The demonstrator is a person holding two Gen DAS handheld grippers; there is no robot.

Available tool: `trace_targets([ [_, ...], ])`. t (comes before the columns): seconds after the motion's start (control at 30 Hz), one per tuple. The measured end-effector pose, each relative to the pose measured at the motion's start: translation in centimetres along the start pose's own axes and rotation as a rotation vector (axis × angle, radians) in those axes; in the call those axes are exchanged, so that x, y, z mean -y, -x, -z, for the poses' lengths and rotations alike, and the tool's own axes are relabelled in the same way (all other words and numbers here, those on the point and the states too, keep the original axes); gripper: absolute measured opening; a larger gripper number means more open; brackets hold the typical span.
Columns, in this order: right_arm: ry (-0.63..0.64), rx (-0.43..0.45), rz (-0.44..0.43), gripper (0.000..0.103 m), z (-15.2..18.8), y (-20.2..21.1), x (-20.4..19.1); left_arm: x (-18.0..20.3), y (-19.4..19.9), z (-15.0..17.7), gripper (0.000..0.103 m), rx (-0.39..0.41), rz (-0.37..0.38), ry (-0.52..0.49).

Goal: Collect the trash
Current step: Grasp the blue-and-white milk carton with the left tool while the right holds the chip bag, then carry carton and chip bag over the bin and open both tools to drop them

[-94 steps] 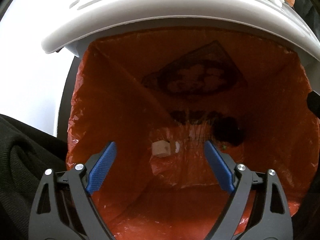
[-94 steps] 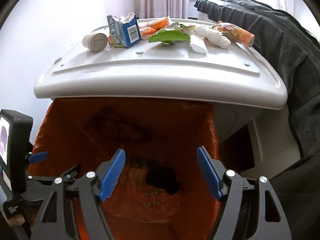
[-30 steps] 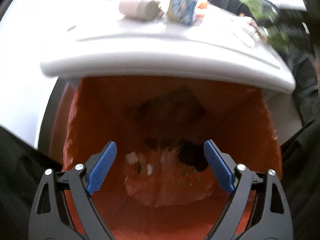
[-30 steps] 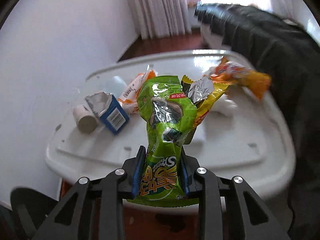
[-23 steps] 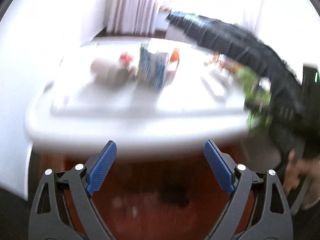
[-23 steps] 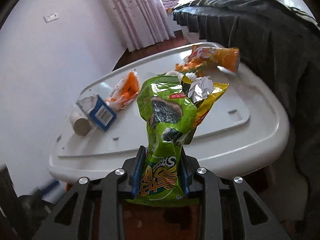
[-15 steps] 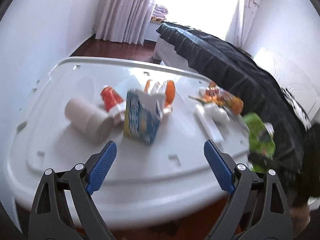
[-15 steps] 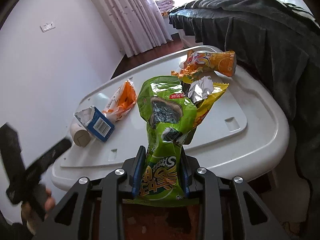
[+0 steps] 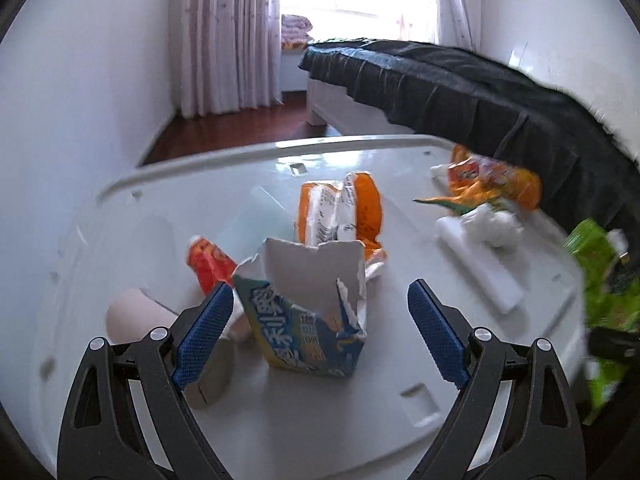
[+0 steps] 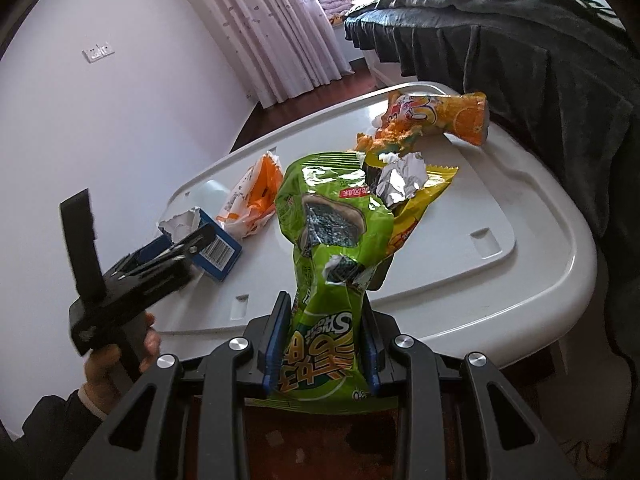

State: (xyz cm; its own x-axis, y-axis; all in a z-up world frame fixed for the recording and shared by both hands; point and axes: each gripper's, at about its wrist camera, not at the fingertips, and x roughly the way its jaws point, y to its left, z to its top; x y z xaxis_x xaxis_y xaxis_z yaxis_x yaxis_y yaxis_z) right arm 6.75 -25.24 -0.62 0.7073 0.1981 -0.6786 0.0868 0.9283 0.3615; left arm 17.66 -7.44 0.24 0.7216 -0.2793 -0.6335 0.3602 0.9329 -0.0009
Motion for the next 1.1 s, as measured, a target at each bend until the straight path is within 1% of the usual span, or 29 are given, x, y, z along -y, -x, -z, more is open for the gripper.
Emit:
trace_targets([
  [0.07,-0.005,-0.006,0.005,0.032,0.0,-0.3,0.2,0.5,-0.6,0.2,0.085,0.005,-0.048,-0.013],
  [0.1,-0.007,-0.008,0.01,0.032,0.0,-0.4,0.2,0.7,-0.9,0.4,0.079,-0.004,-0.064,-0.009],
  [0.13,-0.01,-0.011,0.014,0.032,0.0,-0.6,0.3,0.8,-0.9,0.3,0.066,-0.006,-0.062,-0.021],
  [0.17,-0.012,-0.014,0.016,0.032,0.0,-0.7,0.4,0.9,-1.0,0.2,0.062,-0.009,-0.059,-0.017],
  [0.2,-0.015,-0.018,0.016,0.032,0.0,-0.8,0.4,0.6,-1.3,0.2,0.061,-0.025,-0.055,-0.005],
  [0.23,-0.017,-0.023,0.013,0.032,0.0,-0.9,0.4,0.5,-1.6,0.2,0.057,-0.046,-0.057,0.0],
  [0.33,-0.011,-0.022,0.011,0.032,0.0,-1.0,0.2,0.0,-2.1,0.2,0.057,-0.077,-0.029,0.029],
  [0.37,-0.008,-0.02,0.01,0.032,0.0,-1.0,0.2,0.0,-2.6,0.3,0.059,-0.105,-0.021,0.027],
  [0.43,-0.006,-0.021,0.01,0.032,0.0,-1.1,0.1,0.6,-3.2,0.4,0.06,-0.142,-0.042,-0.018],
  [0.47,-0.006,-0.021,0.01,0.032,0.0,-1.1,0.1,1.1,-3.5,0.5,0.06,-0.159,-0.039,-0.046],
  [0.5,-0.007,-0.019,0.011,0.032,0.0,-1.1,0.2,1.6,-3.6,0.6,0.055,-0.161,-0.057,-0.073],
  [0.53,-0.009,-0.017,0.012,0.032,-0.1,-1.0,0.2,1.9,-3.5,0.6,0.053,-0.154,-0.07,-0.092],
  [0.6,-0.015,-0.012,0.016,0.032,-0.1,-0.9,0.4,2.1,-3.2,0.7,0.052,-0.128,-0.085,-0.107],
  [0.67,-0.022,-0.009,0.013,0.032,-0.1,-0.8,0.5,1.8,-2.5,0.8,0.052,-0.098,-0.101,-0.089],
  [0.73,-0.021,-0.004,0.015,0.032,-0.2,-0.8,0.5,1.2,-2.0,1.0,0.052,-0.097,-0.107,-0.045],
  [0.9,-0.006,0.0,0.01,0.032,-0.1,-0.5,0.0,1.6,-0.1,2.2,0.052,-0.134,-0.128,0.001],
  [1.1,0.005,0.005,0.021,0.032,0.0,-0.3,0.0,3.1,4.6,3.9,0.052,-0.17,-0.154,0.04],
])
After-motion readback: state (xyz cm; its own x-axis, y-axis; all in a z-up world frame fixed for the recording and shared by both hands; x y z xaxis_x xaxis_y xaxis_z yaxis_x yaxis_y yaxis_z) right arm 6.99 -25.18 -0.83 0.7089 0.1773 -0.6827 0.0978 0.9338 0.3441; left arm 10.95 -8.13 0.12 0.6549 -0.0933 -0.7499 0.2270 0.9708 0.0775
